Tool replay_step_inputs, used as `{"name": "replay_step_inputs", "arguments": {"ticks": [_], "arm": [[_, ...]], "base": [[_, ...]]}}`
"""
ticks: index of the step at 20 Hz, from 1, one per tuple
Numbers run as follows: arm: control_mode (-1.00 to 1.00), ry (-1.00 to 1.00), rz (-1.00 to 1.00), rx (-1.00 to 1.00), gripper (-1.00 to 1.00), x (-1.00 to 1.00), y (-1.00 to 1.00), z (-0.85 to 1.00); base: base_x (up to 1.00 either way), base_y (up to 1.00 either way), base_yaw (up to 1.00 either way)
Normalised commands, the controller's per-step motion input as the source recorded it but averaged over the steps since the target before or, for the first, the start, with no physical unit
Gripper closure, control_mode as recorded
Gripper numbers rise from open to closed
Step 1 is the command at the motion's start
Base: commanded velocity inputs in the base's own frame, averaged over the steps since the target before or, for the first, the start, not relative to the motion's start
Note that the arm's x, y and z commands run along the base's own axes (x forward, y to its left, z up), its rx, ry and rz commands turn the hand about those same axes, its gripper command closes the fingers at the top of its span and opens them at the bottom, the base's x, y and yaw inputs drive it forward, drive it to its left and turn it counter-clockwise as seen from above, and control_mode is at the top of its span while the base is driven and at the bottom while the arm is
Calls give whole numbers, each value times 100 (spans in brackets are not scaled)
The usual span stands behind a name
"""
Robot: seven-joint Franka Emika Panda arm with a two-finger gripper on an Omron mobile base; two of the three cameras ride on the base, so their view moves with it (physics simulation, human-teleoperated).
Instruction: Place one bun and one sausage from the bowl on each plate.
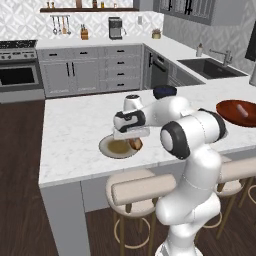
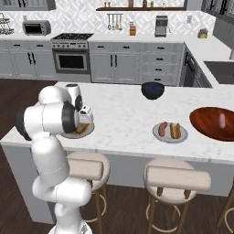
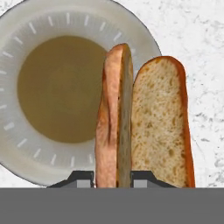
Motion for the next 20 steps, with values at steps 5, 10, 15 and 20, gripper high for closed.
{"name": "replay_step_inputs", "arguments": {"ticks": [5,10,15,20], "arm": [[-100,5,0,0,100,10,16,-13],[-100,0,5,0,100,11,47,1],[-100,-2,13,0,100,13,64,-10],[-100,-3,9,0,100,32,34,-21]], "base": [[0,0,0],[0,0,0],[0,0,0],[0,0,0]]}}
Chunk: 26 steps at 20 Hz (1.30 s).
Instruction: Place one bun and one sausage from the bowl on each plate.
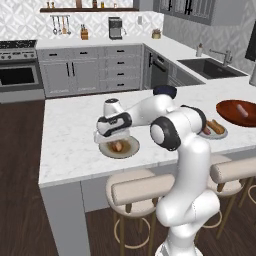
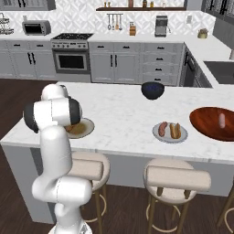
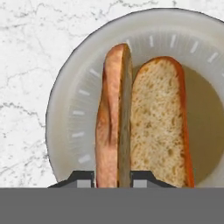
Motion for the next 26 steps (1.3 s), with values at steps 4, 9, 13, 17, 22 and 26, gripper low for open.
{"name": "replay_step_inputs", "arguments": {"ticks": [4,9,13,17,22,26], "arm": [[-100,0,2,0,100,9,9,-46],[-100,0,0,0,-100,0,0,-3],[-100,0,0,0,-100,0,0,0],[-100,0,0,0,-100,0,-2,0],[-100,0,0,0,-100,-2,0,37],[-100,-1,0,0,-100,-7,0,71]], "base": [[0,0,0],[0,0,0],[0,0,0],[0,0,0],[0,0,0],[0,0,0]]}}
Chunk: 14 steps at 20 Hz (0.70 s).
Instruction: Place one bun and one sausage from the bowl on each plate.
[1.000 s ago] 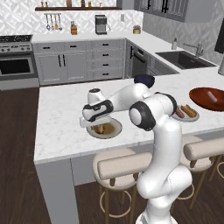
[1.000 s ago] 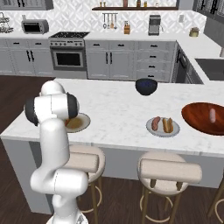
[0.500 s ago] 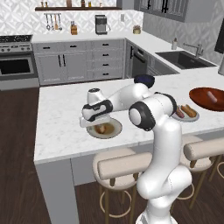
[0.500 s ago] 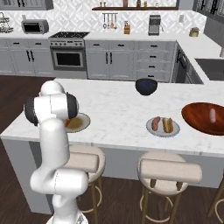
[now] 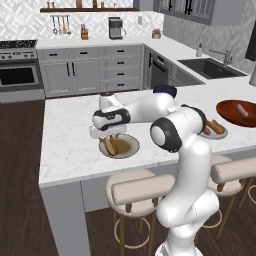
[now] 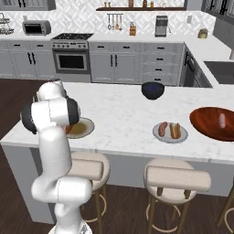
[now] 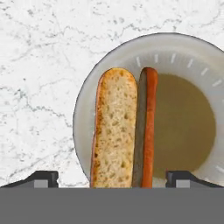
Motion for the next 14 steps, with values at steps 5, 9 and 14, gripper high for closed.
{"name": "replay_step_inputs", "arguments": {"ticks": [5,9,14], "arm": [[-100,0,0,0,-100,-27,-7,61],[-100,0,-2,5,-100,-73,-43,51],[-100,-5,-7,11,-100,-81,-73,29]], "base": [[0,0,0],[0,0,0],[0,0,0]]}}
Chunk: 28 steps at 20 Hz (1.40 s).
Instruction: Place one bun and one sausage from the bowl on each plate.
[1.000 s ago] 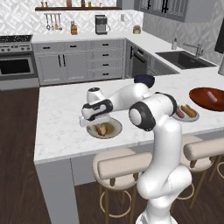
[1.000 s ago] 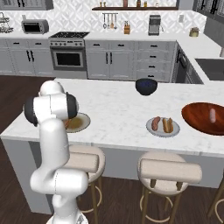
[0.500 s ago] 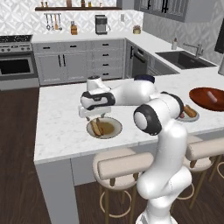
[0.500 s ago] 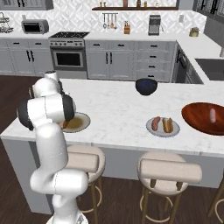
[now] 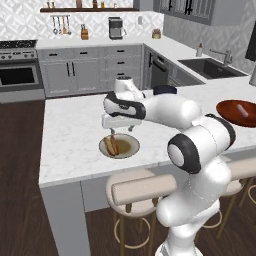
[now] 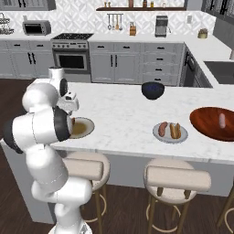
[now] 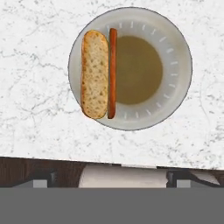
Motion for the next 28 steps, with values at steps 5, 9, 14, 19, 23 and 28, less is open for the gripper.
{"name": "replay_step_inputs", "arguments": {"ticks": [5,9,14,19,23,28], "arm": [[-100,-4,-9,10,-100,-59,-70,40],[-100,-1,-3,2,-100,-35,-37,94],[-100,0,0,0,-100,-71,-45,54],[-100,0,0,0,-100,-90,-22,15],[-100,-4,0,0,-100,-84,-34,30],[-100,-2,0,0,-100,-22,-10,4]], "base": [[0,0,0],[0,0,0],[0,0,0],[0,0,0],[0,0,0],[0,0,0]]}}
